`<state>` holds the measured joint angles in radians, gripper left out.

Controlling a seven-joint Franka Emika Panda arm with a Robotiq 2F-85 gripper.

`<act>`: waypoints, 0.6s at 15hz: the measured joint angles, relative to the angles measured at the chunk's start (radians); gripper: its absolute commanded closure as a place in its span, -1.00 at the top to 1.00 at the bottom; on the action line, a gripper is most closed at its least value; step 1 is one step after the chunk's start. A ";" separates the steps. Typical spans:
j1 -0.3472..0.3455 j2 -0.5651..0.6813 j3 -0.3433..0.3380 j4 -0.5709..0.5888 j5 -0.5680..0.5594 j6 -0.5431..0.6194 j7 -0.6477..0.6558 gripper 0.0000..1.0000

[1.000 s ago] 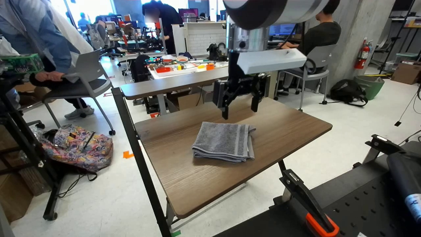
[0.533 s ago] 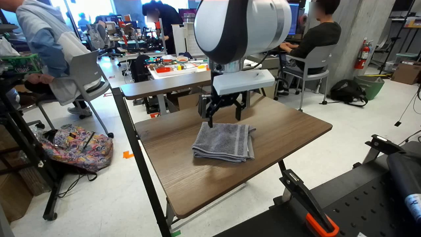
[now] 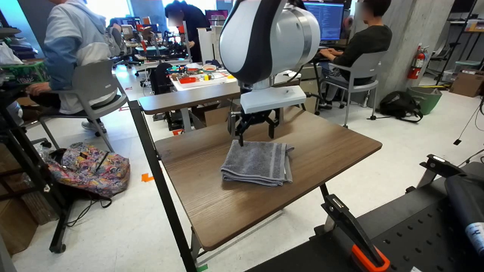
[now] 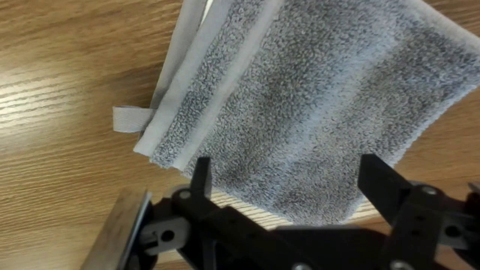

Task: Move the towel to the right

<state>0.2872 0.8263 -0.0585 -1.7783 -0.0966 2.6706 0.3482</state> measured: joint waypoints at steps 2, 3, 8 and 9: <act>0.000 0.000 0.000 0.002 0.000 -0.002 0.001 1.00; 0.000 0.000 0.000 0.000 0.000 -0.001 0.000 1.00; -0.005 0.015 0.001 -0.011 0.000 -0.003 -0.038 1.00; -0.007 0.020 0.001 -0.011 0.000 -0.002 -0.047 1.00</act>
<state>0.2804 0.8458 -0.0575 -1.7890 -0.0966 2.6690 0.3015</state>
